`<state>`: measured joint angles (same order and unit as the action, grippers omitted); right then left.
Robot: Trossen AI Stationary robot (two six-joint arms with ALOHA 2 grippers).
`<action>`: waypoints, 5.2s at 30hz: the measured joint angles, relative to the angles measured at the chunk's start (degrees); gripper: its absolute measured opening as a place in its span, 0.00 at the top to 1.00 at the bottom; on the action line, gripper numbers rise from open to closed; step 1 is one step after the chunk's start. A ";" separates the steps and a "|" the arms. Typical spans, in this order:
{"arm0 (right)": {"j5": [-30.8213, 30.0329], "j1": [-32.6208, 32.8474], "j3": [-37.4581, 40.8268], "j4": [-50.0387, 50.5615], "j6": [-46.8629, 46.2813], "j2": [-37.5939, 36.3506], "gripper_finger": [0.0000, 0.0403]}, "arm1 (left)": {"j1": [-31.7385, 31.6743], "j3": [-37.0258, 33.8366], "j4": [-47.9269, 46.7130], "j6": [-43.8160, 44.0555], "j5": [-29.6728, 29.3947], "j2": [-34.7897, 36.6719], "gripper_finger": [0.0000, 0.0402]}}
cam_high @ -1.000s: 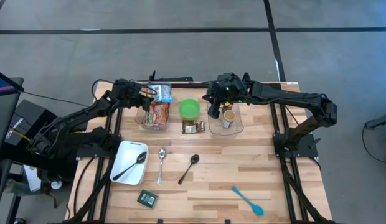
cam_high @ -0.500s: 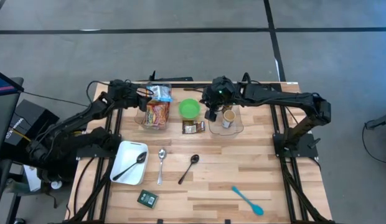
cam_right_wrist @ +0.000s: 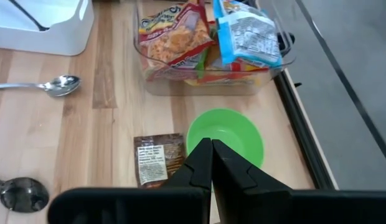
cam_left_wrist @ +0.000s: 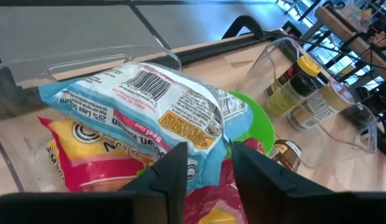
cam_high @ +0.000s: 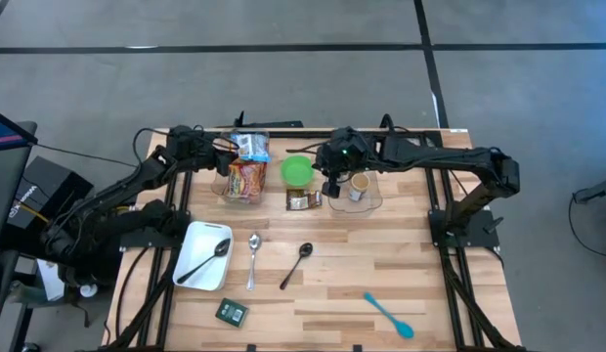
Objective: Pick & Place Food Item
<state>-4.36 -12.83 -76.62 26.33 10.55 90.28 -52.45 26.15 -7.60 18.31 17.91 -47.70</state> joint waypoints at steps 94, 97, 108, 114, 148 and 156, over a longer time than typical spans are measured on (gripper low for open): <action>2.25 53.74 -0.02 34.09 -90.14 7.69 1.00 | 40.15 0.05 31.20 -9.49 9.11 0.00 0.99; 4.98 54.01 -0.02 33.61 -90.34 10.42 1.00 | 40.15 0.07 31.20 -9.49 9.14 -0.02 0.99; 11.55 58.27 -0.02 26.52 -92.30 16.21 1.00 | 40.15 0.07 31.20 -10.84 9.14 -0.02 0.99; 12.00 60.99 -0.02 27.82 -95.84 16.90 1.00 | 40.15 0.07 31.21 -10.97 9.14 -0.02 0.99; 11.21 53.40 0.00 31.09 -84.15 16.90 1.00 | 40.17 0.07 30.64 -10.97 9.14 -0.02 0.99; 8.74 56.61 0.84 29.02 -85.69 16.78 1.00 | 40.19 0.04 30.52 -10.97 9.14 -0.04 0.99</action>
<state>4.38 43.78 -75.78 55.35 -75.14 107.06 -12.25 26.20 22.92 7.33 27.05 -47.75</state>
